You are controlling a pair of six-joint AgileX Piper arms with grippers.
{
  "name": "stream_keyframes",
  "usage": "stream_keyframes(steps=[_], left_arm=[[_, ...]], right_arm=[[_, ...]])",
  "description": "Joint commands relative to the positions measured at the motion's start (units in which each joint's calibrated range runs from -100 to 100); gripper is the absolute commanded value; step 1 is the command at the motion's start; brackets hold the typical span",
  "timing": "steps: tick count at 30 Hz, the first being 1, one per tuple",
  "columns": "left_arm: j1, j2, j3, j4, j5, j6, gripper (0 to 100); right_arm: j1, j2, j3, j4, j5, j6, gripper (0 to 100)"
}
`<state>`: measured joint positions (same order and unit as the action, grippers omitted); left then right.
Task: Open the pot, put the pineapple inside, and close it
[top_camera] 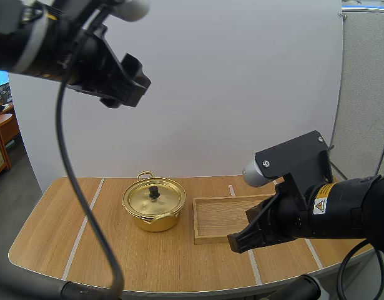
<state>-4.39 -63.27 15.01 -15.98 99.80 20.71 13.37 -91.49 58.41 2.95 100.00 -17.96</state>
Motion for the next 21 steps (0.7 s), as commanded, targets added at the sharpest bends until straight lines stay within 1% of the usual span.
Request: stream_keyframes(steps=[1, 6, 12, 14, 15, 17, 18, 20, 21], left_arm=[[-0.13, -3.7, 0.3, 0.4, 0.2, -1.7, 100], [-0.13, -10.4, 6.3, 0.9, 0.2, -2.3, 100], [-0.13, -17.3, 16.2, 2.7, 0.2, -2.3, 90], [-0.13, -19.2, 18.9, 2.7, 0.2, -2.7, 83], [-0.13, -20.0, 20.0, 2.7, 0.2, -3.2, 77], [-0.13, -21.6, 22.7, 2.7, 0.2, -3.4, 57], [-0.13, -22.2, 23.6, 2.7, 0.2, -3.4, 51], [-0.13, -23.9, 26.6, 2.7, 0.2, -3.4, 22], [-0.13, -24.5, 27.5, 2.7, 0.2, -3.4, 13]], right_arm=[[-0.2, -0.6, 0.2, -0.3, 0.0, -0.7, 0], [-0.3, -0.6, 0.2, -0.3, 0.0, -0.7, 0], [-1.6, -0.6, 0.2, 0.4, 0.0, -0.7, 0], [-1.9, -0.6, 0.2, 0.5, 0.0, -0.7, 0], [-1.9, -0.6, 0.2, 0.6, 0.0, -0.7, 0], [-2.2, -0.6, 0.2, 1.0, 0.0, -0.7, 0], [-2.3, -0.6, 0.2, 1.1, 0.0, -0.7, 0], [-2.9, -0.6, 0.2, 1.5, 0.0, -0.7, 0], [-3.2, -0.6, 0.2, 1.5, 0.0, -0.7, 0]])
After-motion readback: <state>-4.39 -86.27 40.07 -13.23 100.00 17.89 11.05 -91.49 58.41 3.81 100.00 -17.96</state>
